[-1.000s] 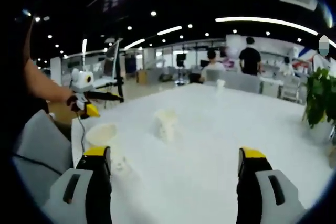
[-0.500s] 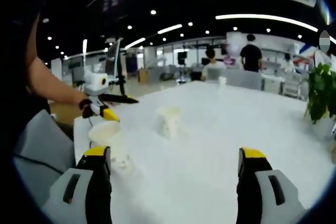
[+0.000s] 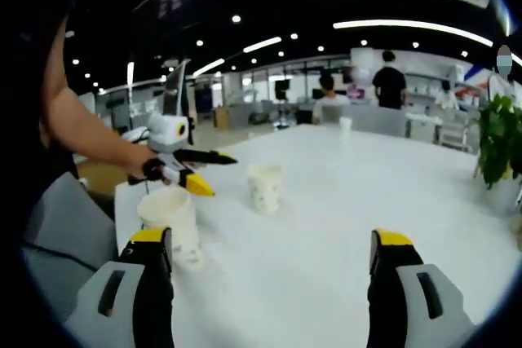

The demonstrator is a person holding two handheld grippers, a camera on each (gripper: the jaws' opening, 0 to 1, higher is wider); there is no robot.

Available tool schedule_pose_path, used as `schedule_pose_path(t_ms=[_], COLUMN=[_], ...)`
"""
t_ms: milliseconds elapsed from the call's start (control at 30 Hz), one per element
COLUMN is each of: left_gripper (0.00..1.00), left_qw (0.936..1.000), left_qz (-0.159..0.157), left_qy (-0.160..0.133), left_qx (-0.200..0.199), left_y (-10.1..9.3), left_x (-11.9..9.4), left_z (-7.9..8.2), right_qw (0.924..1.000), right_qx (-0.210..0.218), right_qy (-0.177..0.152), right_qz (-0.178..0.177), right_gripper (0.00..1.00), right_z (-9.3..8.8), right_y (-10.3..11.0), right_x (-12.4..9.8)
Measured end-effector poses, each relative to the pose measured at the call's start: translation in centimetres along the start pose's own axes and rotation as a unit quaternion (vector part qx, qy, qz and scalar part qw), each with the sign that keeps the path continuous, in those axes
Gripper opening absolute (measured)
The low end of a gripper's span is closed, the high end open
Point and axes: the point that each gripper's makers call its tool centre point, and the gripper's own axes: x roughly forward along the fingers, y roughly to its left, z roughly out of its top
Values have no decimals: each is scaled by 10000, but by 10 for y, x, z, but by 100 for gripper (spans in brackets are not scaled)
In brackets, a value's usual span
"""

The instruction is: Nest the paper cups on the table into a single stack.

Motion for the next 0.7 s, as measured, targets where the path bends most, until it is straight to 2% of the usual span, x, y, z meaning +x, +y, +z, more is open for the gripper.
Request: schedule_pose_path(t_ms=[333, 533, 700], left_gripper=[98, 97, 92], left_qw=[9999, 9998, 9994], left_qz=[-97, -212, -330], left_qy=[-55, 62, 35], left_qx=[-68, -3, -11], left_y=[6, -1, -3], left_x=[20, 32, 41], left_z=[5, -2, 2], right_qw=[9999, 9999, 10000], right_qx=[-95, -70, -2], right_qy=[21, 59, 47], right_qz=[-57, -61, -62], right_gripper=[100, 100, 100], right_z=[-1, -8, -9], right_y=[0, 3, 4], right_x=[0, -4, -3])
